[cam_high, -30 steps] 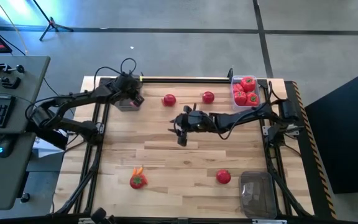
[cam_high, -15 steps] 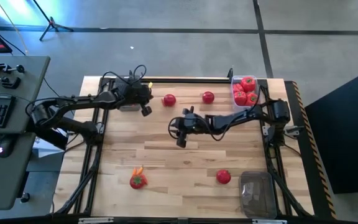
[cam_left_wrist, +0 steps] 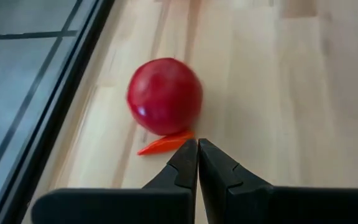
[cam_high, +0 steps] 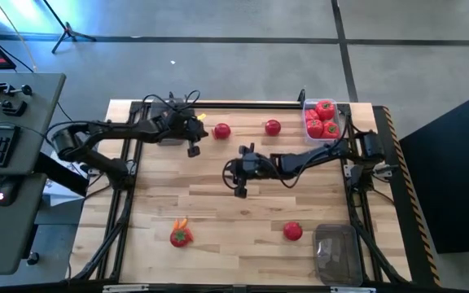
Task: Sort produce into baskets
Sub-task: Put the orange chili pepper into the top black bin
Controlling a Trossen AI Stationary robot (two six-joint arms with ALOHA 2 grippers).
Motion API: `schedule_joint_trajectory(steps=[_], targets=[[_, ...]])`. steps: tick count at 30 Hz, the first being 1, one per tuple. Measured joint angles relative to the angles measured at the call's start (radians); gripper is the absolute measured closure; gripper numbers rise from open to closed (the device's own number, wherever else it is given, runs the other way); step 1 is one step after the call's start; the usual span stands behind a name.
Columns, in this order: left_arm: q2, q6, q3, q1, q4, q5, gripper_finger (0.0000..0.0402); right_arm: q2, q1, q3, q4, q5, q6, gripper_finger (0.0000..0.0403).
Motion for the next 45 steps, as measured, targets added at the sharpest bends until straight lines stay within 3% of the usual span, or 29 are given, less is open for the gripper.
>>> schedule_joint_trajectory(steps=[6, 20, 35, 45], targets=[[0.1, 0.024, 0.058, 0.001, 0.013, -0.076, 0.0382, 0.0, 0.005, 0.0, -0.013, 0.0, 0.0, 0.0302], [0.291, 0.189, 0.24, 0.005, -0.183, -0.136, 0.0266, 0.0, 0.005, 0.0, -0.042, 0.0, 0.0, 0.0302], [0.385, 0.367, 0.303, 0.021, -0.191, -0.186, 0.0261, 0.0, 0.005, 0.0, -0.053, -0.001, 0.0, 0.0302], [0.385, 0.427, 0.306, 0.027, -0.204, -0.16, 0.0261, 0.0, 0.005, 0.0, -0.053, -0.001, -0.003, 0.0302]])
